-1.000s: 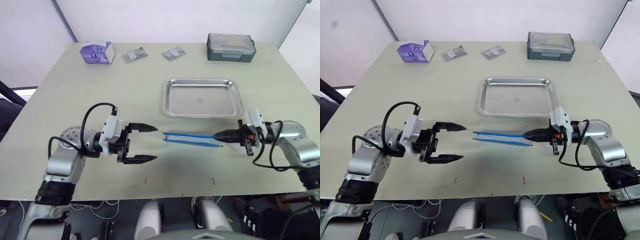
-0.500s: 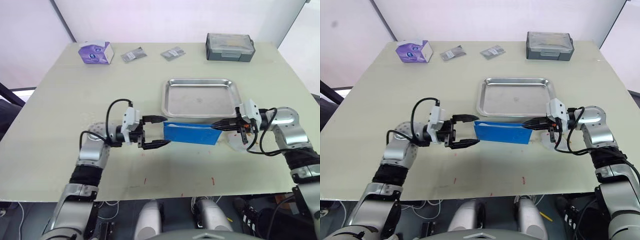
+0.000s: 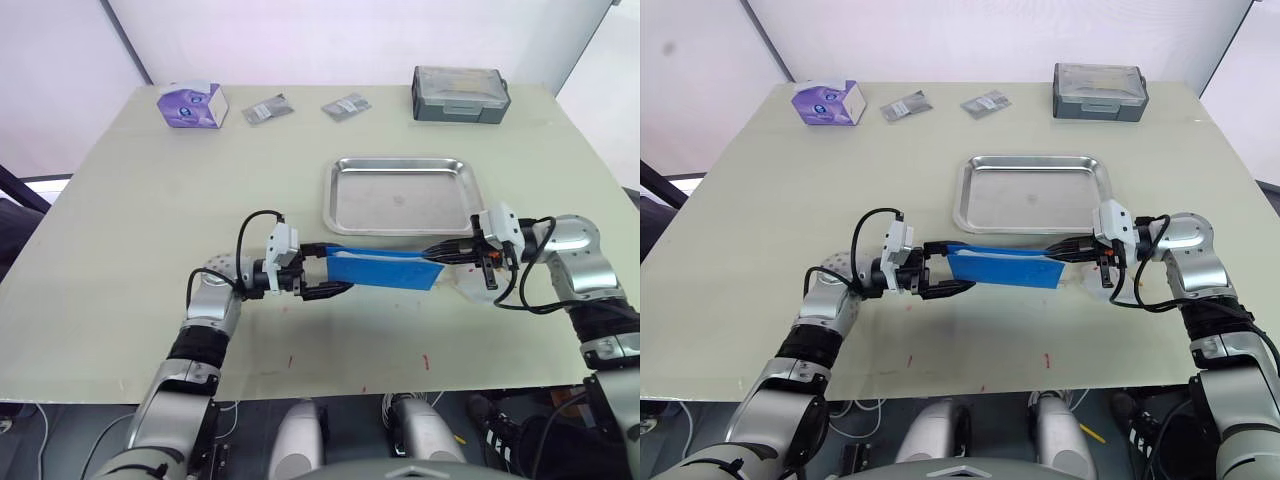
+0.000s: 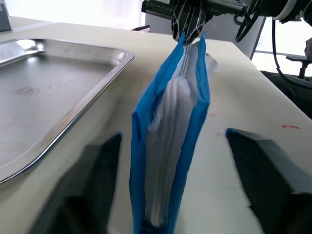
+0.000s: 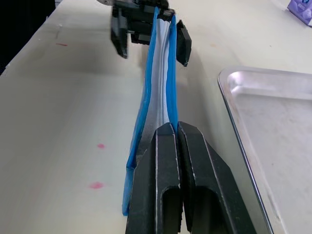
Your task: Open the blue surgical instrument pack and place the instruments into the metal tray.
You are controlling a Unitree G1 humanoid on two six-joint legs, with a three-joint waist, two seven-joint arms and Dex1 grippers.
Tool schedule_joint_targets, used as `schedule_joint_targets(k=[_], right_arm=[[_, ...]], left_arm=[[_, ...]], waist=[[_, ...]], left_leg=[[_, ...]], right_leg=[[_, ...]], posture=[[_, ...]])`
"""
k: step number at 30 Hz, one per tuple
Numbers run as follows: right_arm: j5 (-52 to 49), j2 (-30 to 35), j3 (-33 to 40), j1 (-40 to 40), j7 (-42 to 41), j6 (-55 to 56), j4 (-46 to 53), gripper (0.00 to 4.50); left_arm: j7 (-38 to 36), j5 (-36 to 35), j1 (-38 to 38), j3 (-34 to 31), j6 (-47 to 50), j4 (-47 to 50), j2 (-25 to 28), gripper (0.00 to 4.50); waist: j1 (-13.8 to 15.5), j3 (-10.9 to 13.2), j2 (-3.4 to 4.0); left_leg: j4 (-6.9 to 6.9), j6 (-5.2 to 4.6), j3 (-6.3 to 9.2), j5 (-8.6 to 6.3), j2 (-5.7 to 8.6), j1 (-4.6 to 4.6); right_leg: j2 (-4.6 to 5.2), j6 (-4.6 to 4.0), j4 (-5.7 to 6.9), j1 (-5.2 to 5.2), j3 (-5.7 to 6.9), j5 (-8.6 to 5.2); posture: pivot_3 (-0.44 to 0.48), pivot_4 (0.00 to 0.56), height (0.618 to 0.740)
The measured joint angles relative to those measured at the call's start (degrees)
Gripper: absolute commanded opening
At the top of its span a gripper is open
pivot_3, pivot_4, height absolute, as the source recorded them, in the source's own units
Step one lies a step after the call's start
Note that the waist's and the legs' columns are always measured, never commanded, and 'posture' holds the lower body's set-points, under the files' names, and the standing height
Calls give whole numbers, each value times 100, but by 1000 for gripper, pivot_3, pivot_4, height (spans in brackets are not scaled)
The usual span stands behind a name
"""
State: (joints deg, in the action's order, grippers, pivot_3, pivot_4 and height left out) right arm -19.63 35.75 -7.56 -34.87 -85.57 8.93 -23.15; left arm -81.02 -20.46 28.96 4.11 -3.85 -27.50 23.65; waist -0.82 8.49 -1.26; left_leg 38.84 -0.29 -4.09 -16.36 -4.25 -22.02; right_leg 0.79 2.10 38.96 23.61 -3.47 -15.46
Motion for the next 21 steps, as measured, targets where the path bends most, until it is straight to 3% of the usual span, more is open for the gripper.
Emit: schedule_joint_targets(k=[4,5,7,10,17,21], right_arm=[[8,0,78,119,111,-22,111,0],[11,0,93,150,149,-49,150,0],[21,5,124,187,240,-145,206,0],[46,70,160,227,390,-317,328,841],[-408,664,900,814,647,-1129,999,4356],[-770,910,1361,1204,835,-1624,1435,4441]], left_arm=[[-7,0,-26,-12,1,27,-4,376],[-47,0,-64,-4,2,69,-4,124],[-39,-1,-99,-3,2,107,-26,124],[7,3,-107,-2,-8,108,-60,0],[94,2,-156,-41,-43,156,-61,0],[169,3,-216,-99,-46,208,-70,0]], waist=[[5,0,0],[5,0,0],[7,0,0],[16,0,0],[25,2,3],[11,2,2]], left_leg=[[0,0,0,0,0,-1],[0,0,0,0,0,-2],[1,0,0,0,0,-2],[3,0,1,0,0,-4],[3,0,8,0,1,-12],[3,-1,11,0,1,-8]], right_leg=[[0,0,-1,0,0,0],[0,0,-1,0,0,0],[1,0,-1,0,1,0],[1,0,0,0,2,0],[3,0,-6,1,12,0],[1,1,-2,0,11,0]], posture=[[0,150,731],[0,150,731],[0,150,731],[0,150,731],[0,150,731],[0,150,731]])
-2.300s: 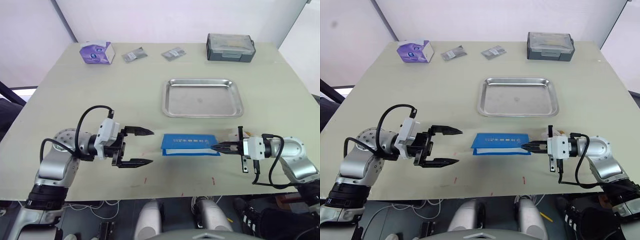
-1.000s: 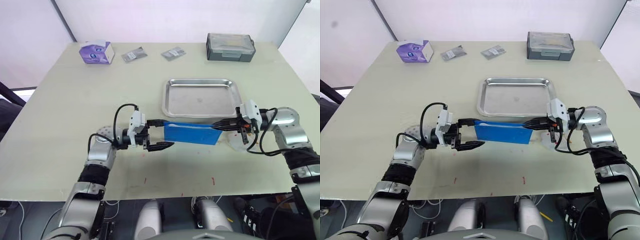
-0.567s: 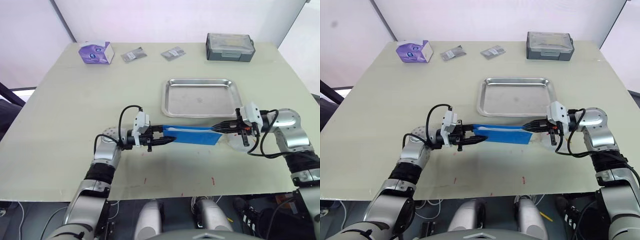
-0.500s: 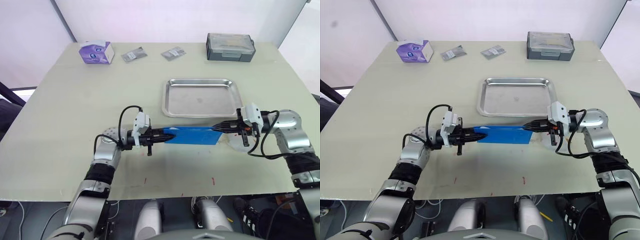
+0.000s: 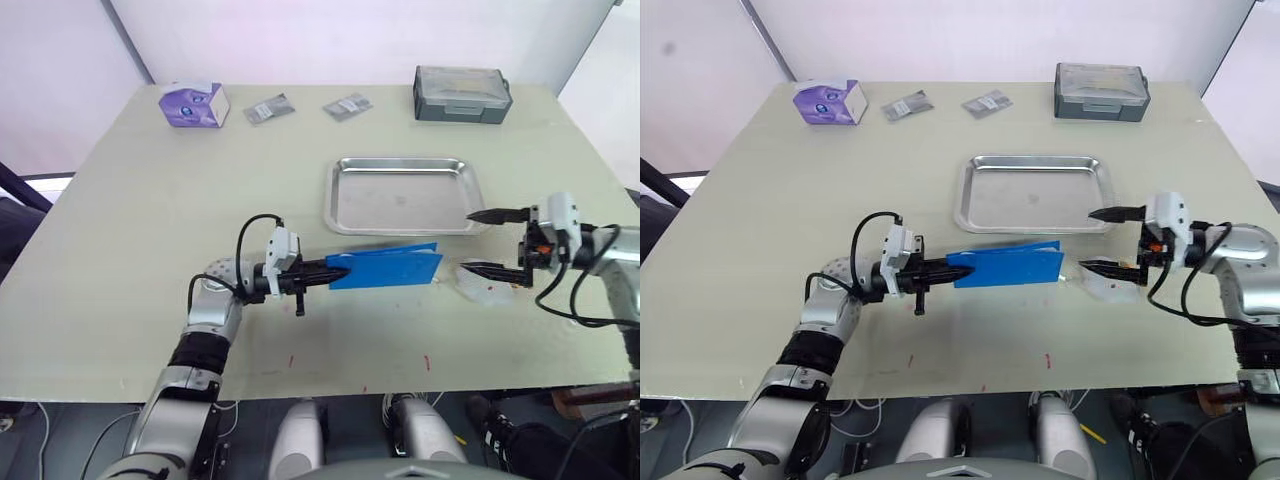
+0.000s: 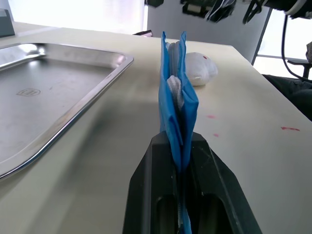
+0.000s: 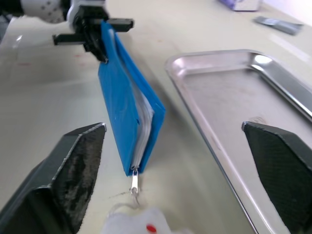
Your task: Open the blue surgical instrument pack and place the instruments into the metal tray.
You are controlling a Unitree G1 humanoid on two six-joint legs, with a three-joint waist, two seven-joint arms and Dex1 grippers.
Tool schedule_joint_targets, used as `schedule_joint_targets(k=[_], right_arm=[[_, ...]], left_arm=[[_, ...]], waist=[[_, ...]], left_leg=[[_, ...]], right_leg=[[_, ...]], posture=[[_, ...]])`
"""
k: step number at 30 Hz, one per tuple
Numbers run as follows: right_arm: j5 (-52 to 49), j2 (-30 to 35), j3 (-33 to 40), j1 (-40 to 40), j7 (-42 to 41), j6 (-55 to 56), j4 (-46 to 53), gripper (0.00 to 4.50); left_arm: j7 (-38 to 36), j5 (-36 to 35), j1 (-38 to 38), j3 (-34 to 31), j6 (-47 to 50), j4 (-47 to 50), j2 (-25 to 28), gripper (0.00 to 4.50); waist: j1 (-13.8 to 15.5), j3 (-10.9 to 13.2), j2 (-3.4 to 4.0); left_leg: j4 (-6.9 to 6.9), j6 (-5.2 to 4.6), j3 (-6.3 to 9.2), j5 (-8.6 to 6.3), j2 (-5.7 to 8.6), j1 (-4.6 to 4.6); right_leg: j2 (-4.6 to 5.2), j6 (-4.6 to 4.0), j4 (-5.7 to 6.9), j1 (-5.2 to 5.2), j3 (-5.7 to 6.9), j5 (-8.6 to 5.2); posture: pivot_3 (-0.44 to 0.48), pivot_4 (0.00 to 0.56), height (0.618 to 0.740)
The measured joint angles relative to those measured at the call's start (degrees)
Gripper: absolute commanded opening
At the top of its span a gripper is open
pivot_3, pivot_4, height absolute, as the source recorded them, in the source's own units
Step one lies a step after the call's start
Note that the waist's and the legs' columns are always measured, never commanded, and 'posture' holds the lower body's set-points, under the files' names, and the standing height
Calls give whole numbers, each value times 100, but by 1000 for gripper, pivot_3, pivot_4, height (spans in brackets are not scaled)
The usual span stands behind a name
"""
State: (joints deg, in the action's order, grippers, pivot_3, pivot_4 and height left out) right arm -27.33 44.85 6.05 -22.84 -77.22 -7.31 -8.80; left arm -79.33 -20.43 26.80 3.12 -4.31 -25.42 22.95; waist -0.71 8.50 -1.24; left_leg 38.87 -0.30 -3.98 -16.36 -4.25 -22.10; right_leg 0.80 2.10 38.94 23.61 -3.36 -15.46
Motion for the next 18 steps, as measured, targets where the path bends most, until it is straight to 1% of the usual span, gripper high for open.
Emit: schedule_joint_targets(k=[3,4,8,10,15,17,18], right_arm=[[-128,122,219,400,174,-336,343,4441],[-126,236,273,684,256,-477,520,4441],[292,298,290,1335,781,-594,591,4441],[413,239,264,1527,996,-726,601,4441],[589,-41,-15,1674,1309,-855,600,4441],[641,-36,-69,1697,1343,-896,600,3947],[669,-16,-72,1730,1345,-896,600,3777]], left_arm=[[41,4,-4,-19,0,23,-3,0],[34,4,-21,-21,-1,54,1,0],[31,4,-73,-27,-3,115,17,0],[32,4,-78,-26,-3,121,13,0],[33,6,-82,-10,-3,175,-9,0],[33,7,-85,-9,-3,180,-7,0],[32,8,-88,-9,-3,180,-7,0]], waist=[[4,0,0],[12,0,0],[13,0,0],[8,0,1],[-8,1,2],[1,1,2],[7,1,2]], left_leg=[[0,0,1,0,0,-2],[0,0,4,0,0,-5],[5,0,3,0,3,-10],[7,0,5,0,3,-8],[7,0,9,0,2,-9],[7,0,9,0,2,-11],[8,-1,8,-1,3,-11]], right_leg=[[0,0,-1,0,0,0],[0,0,-4,0,4,0],[3,2,-5,1,4,0],[1,2,-3,0,4,0],[-3,2,-3,1,4,0],[-2,2,-5,1,5,0],[-1,2,-5,0,5,0]], posture=[[0,150,731],[0,150,731],[0,150,731],[0,150,731],[0,150,731],[0,150,731],[0,150,731]])
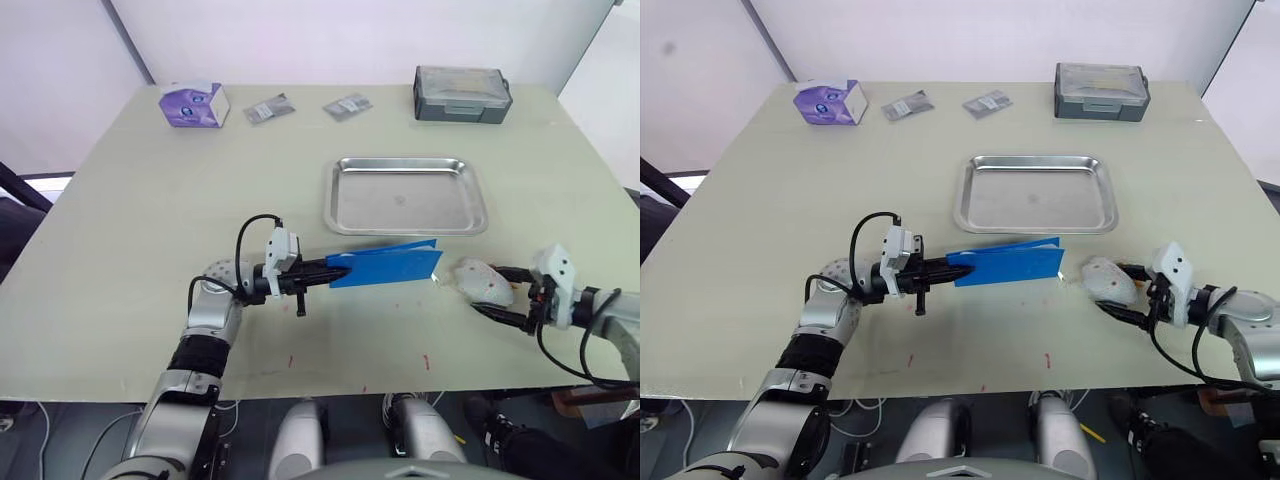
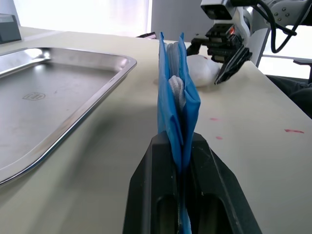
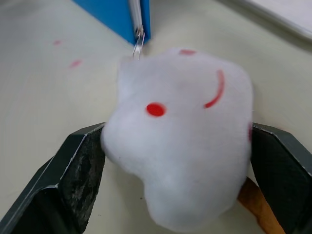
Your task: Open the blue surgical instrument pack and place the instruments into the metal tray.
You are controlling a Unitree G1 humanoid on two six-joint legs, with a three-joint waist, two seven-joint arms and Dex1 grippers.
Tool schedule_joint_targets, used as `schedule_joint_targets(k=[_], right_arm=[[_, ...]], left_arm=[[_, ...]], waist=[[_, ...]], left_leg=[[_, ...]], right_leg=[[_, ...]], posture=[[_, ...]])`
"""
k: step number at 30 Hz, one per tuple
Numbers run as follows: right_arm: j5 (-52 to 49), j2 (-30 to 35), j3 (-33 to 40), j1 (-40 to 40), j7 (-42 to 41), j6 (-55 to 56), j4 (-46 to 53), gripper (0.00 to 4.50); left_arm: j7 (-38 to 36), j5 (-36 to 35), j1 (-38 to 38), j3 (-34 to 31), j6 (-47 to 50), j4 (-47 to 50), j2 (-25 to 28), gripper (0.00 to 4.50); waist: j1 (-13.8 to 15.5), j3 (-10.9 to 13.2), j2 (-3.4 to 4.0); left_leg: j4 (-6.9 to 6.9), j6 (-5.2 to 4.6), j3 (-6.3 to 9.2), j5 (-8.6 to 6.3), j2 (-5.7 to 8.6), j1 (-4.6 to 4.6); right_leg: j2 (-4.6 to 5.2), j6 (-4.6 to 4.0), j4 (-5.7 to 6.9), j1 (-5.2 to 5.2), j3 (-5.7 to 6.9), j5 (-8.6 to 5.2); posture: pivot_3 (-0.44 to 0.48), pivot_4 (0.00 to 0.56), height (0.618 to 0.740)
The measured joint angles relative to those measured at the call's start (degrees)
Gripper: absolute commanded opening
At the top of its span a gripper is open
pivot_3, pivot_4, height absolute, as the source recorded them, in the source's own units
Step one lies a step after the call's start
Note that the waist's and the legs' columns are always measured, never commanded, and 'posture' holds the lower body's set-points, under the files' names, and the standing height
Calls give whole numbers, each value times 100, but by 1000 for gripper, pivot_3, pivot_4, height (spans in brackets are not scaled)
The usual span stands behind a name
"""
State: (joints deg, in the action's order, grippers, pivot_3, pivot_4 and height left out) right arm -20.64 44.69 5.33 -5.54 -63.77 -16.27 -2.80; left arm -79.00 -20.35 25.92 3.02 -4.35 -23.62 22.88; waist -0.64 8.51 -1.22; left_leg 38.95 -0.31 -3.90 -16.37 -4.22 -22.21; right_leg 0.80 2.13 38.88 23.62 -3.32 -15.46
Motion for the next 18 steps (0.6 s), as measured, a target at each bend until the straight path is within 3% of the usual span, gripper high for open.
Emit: schedule_joint_targets(k=[4,7,9,10,18], right_arm=[[-3,3,10,-6,11,26,-3,2010],[-75,-8,38,-47,20,29,-7,1109],[-227,-11,174,-56,19,4,0,186],[-275,-11,247,-69,23,-11,3,12],[-1133,-283,876,-716,497,-563,338,12]], left_arm=[[4,1,-7,0,0,0,0,0],[10,3,-9,2,0,1,-13,0],[14,3,-12,12,0,20,-25,0],[13,3,-14,19,0,25,-24,0],[-23,36,-18,174,-67,64,-10,0]], waist=[[2,0,0],[1,0,0],[1,0,0],[1,0,0],[-9,0,0]], left_leg=[[0,0,3,0,0,0],[0,0,4,0,0,-1],[0,0,4,0,0,-1],[0,0,4,0,0,-2],[0,0,10,0,-1,-4]], right_leg=[[-1,0,0,0,3,0],[-1,0,1,0,4,0],[-1,0,1,0,3,0],[-1,0,1,0,4,0],[-2,0,1,0,7,0]], posture=[[0,150,731],[0,150,731],[0,150,731],[0,150,731],[0,150,731]])
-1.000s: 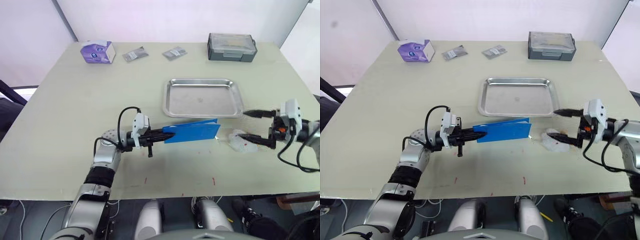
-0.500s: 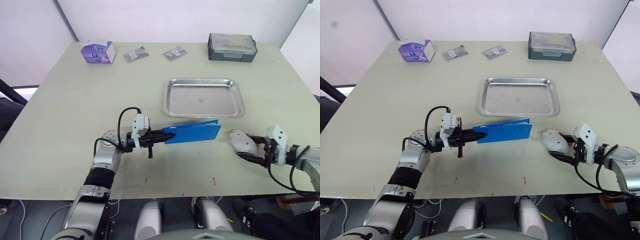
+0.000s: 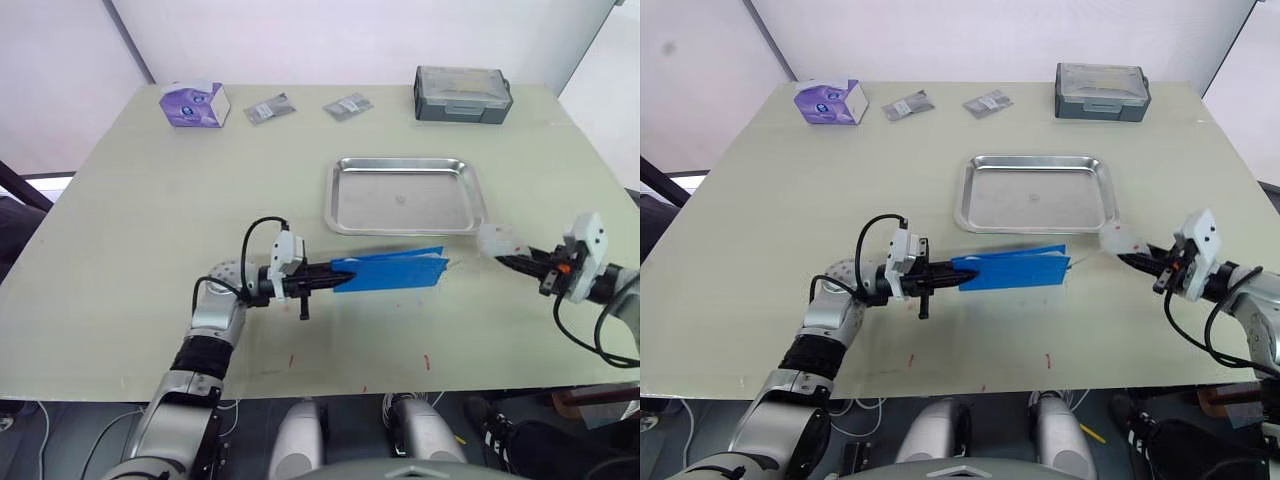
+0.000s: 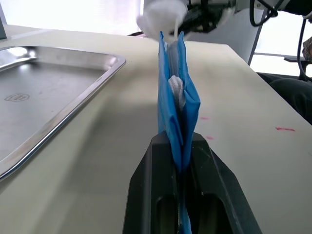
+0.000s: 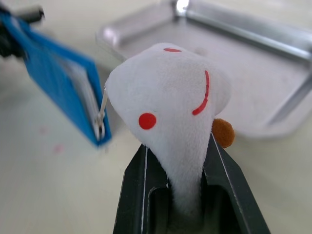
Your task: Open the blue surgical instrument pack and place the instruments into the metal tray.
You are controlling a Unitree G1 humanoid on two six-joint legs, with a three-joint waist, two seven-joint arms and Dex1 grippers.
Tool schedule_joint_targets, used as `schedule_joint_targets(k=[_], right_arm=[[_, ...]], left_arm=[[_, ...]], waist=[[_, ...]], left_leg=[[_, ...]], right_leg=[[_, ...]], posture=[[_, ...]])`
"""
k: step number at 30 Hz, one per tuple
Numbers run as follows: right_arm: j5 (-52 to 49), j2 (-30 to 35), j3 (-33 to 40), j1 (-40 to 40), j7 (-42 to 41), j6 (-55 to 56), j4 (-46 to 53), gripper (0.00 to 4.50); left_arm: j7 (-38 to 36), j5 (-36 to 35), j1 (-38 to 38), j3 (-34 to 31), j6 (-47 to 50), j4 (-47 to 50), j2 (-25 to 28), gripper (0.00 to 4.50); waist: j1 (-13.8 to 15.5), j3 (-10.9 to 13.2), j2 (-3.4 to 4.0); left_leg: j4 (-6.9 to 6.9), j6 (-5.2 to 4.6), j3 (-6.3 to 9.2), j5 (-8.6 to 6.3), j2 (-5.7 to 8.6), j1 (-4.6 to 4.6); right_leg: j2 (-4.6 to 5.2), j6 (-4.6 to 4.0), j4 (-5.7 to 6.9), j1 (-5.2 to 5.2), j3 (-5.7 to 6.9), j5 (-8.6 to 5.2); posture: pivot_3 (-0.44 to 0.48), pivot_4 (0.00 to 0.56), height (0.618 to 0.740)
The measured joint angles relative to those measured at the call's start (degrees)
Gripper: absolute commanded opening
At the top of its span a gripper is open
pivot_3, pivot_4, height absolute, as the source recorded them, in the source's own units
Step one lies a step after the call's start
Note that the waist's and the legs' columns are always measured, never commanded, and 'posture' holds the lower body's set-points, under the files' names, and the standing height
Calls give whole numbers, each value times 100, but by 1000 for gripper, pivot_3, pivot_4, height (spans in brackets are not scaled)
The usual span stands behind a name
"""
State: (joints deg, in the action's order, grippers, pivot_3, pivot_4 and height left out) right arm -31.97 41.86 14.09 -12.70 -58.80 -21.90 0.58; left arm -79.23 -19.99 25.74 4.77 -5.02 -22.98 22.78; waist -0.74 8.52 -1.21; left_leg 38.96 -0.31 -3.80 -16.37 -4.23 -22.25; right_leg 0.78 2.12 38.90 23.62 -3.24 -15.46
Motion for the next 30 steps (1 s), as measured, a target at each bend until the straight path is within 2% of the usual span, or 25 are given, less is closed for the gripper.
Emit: schedule_joint_targets(k=[8,14,19,26,30], right_arm=[[-355,-269,-61,-643,603,-615,669,12],[-308,-553,-625,-1225,884,-865,1052,12],[602,-1039,-1788,-1888,1119,-599,1056,12],[1111,-1734,-2443,-2298,1230,-338,990,12],[1243,-1866,-2564,-2451,1243,-322,1104,12]], left_arm=[[7,64,47,39,-45,0,6,0],[19,76,120,51,-50,-2,10,0],[27,103,141,51,-65,-23,14,0],[78,136,147,32,-80,-36,11,0],[102,139,142,27,-89,-36,13,0]], waist=[[10,0,1],[1,1,3],[-2,2,4],[18,2,4],[10,3,6]], left_leg=[[12,0,23,0,0,-24],[21,0,34,0,0,-37],[24,0,40,0,0,-53],[27,0,44,1,1,-65],[27,1,47,1,1,-66]], right_leg=[[2,0,-3,5,23,0],[1,0,-3,8,32,0],[1,-2,2,23,40,0],[8,-2,-3,26,53,0],[8,-2,2,26,56,0]], posture=[[0,150,731],[0,150,731],[0,150,731],[0,150,731],[0,150,731]])
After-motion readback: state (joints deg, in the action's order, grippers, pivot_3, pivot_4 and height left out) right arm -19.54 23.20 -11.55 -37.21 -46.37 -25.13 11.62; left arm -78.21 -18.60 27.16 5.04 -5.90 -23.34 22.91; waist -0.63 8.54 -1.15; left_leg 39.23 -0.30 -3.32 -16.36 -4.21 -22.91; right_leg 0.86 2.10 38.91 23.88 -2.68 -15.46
